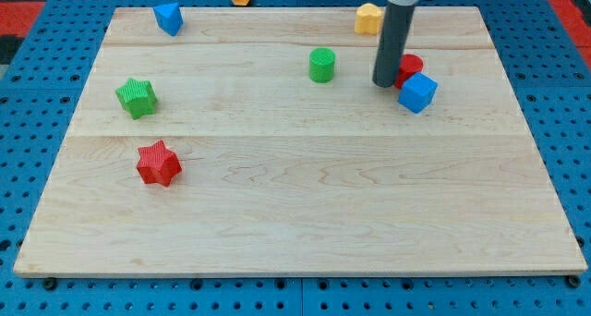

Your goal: Place the blue cube and the green circle in a diagonal line

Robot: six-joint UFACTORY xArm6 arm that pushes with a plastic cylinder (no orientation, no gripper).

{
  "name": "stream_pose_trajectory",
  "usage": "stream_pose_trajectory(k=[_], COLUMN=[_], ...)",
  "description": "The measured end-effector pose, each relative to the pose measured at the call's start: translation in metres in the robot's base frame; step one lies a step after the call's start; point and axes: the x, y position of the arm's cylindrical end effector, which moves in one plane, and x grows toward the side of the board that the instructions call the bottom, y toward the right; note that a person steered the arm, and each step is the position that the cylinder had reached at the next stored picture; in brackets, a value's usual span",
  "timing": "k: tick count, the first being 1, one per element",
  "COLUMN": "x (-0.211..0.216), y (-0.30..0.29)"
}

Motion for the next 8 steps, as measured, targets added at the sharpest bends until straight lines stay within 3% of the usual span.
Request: stream_pose_trajectory(k=[6,7,8], x=[0.000,0.020,0.069], y=[-0.089,-0.089,-0.089])
